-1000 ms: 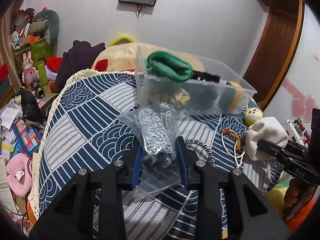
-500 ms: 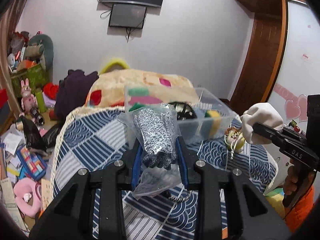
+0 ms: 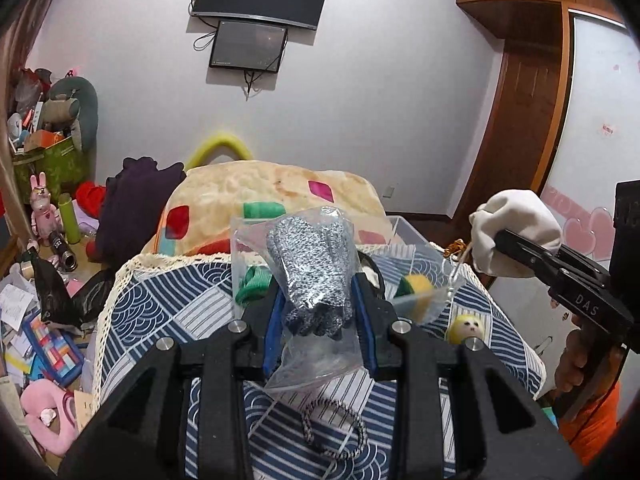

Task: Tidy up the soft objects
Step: 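Release the sock into the box with the right tool while the left tool releases the bag in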

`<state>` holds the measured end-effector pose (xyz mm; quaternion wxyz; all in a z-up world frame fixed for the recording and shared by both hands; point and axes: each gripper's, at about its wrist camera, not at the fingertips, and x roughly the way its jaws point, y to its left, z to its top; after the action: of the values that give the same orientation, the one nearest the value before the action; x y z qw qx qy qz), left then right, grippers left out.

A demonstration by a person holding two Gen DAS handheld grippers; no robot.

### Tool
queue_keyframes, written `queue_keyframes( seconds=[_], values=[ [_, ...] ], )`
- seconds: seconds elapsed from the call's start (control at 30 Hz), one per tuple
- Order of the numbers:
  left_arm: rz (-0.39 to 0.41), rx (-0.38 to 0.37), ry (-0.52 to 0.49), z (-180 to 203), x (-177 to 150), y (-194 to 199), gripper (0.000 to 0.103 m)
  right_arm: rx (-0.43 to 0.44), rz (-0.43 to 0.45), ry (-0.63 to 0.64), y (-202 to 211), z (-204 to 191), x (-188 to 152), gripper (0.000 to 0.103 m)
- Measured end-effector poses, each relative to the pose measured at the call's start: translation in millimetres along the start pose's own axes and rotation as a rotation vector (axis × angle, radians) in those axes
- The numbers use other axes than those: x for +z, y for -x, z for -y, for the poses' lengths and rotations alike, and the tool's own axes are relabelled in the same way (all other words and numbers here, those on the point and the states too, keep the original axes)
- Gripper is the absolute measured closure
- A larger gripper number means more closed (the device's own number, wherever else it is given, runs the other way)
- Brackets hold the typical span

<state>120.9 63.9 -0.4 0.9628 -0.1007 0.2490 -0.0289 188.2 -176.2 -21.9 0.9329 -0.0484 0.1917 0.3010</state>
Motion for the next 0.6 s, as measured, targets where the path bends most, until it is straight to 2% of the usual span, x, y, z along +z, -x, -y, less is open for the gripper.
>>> queue_keyframes(
  seconds=[0.27,0.6],
  values=[
    [-0.012,0.011,0.002,-2,15,-24,0.07,0.01,-0.008,0.025,-23,-14,8,0.076],
    [-0.087,-0.021,0.033,-1,18,-70,0.07,0.01,-0.077,0.027,-58,-18,5,0.076]
  ],
)
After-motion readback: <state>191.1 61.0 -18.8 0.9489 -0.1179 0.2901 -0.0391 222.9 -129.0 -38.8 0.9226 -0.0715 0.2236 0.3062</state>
